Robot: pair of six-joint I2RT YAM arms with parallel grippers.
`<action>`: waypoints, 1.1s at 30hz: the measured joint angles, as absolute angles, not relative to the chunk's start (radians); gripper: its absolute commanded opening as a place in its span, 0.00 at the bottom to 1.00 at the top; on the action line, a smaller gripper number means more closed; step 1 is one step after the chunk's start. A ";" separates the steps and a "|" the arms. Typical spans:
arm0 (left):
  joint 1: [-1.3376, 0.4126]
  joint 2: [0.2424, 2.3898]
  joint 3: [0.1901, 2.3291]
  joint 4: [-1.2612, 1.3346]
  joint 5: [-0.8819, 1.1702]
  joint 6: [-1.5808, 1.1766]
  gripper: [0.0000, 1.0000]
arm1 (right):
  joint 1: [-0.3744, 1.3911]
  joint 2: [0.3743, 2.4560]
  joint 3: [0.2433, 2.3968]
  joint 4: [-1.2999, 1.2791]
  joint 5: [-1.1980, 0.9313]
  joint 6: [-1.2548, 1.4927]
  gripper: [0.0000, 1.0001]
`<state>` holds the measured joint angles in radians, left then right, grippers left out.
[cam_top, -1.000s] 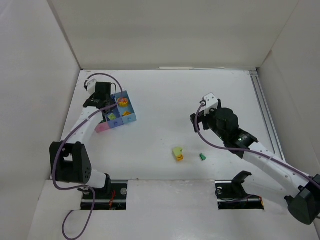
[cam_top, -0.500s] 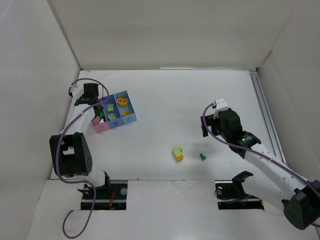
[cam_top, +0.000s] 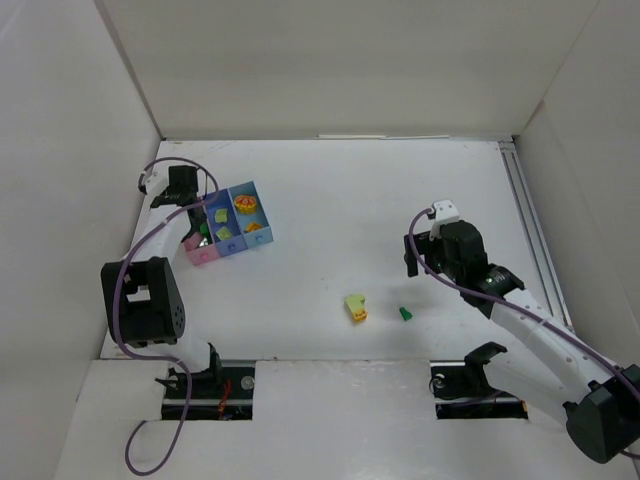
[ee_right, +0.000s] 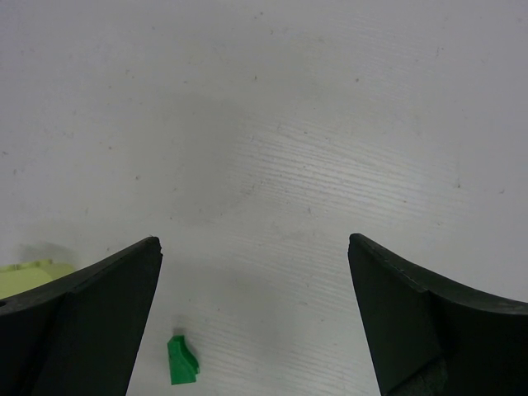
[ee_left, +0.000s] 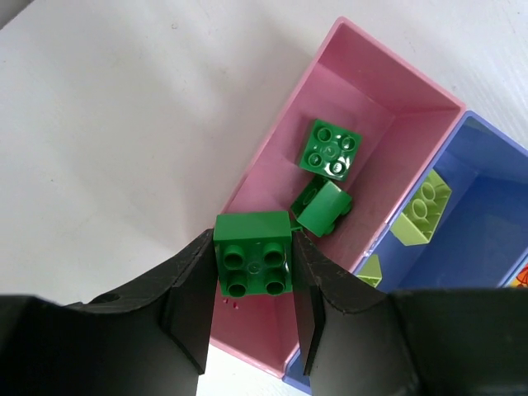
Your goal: Sort the legos into containers by color
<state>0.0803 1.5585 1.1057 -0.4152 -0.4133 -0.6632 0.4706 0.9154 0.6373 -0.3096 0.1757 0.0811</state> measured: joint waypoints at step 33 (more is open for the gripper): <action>-0.017 1.407 1.108 -0.386 -0.325 -0.635 1.00 | 0.458 0.935 0.638 -0.547 0.154 0.336 0.95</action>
<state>-0.0174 1.4071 1.1076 -0.3862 -0.3252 -0.6350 0.4583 0.9352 0.6376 -0.5472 0.1535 0.3363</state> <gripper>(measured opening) 0.996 0.986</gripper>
